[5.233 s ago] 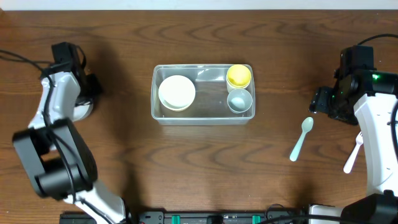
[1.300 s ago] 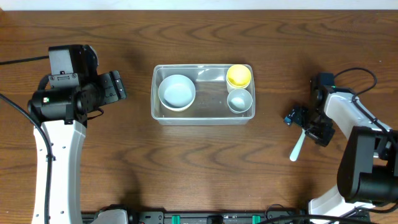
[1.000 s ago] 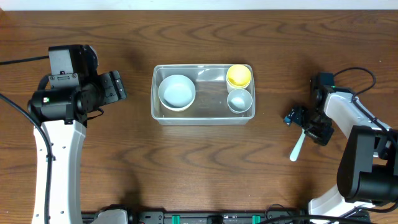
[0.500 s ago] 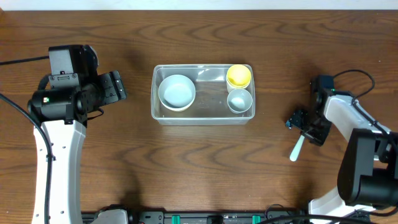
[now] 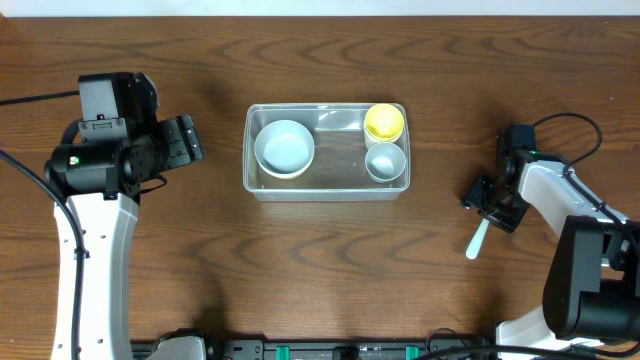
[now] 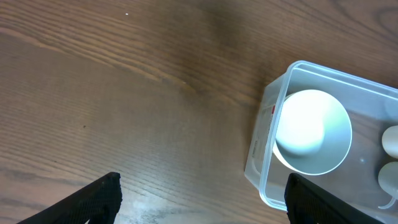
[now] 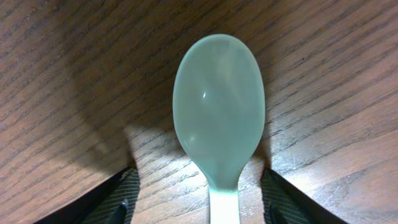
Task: Pack container
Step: 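Lower the right gripper onto the mint spoon and grasp its handle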
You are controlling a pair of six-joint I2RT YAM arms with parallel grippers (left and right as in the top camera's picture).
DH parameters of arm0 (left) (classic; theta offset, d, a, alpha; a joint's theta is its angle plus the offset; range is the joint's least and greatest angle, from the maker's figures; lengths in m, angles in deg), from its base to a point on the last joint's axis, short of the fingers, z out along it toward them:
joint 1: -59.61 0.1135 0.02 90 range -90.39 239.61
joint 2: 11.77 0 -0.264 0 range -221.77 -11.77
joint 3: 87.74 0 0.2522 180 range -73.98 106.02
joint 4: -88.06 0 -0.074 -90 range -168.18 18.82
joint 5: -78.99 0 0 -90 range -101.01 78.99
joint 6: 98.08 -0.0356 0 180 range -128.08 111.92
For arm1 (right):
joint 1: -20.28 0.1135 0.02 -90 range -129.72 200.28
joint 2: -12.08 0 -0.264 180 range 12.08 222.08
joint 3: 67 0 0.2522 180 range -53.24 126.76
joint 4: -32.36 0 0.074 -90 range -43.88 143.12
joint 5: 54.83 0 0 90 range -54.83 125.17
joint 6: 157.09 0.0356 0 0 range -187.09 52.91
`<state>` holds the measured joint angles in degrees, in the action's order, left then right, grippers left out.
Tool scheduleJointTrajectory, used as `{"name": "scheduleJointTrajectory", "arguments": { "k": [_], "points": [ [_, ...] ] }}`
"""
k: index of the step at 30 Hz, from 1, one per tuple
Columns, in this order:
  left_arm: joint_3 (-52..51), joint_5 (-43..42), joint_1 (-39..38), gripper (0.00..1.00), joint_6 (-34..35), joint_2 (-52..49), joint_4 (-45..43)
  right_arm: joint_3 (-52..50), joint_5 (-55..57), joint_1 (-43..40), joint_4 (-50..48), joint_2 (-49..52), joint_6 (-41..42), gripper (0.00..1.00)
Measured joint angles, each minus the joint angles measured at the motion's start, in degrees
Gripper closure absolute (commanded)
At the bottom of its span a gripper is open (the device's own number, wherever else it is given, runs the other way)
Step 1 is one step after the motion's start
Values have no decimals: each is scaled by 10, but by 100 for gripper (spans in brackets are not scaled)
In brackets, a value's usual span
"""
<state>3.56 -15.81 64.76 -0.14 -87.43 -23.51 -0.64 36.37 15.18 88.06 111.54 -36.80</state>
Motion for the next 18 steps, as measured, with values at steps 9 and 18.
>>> {"name": "scheduleJointTrajectory", "arguments": {
  "k": [9,18],
  "points": [
    [0,0,0,16,0,0,0,0,1,0,-1,0,-2,60],
    [0,0,0,16,0,0,0,0,3,0,-1,0,-4,80]
  ]
}}
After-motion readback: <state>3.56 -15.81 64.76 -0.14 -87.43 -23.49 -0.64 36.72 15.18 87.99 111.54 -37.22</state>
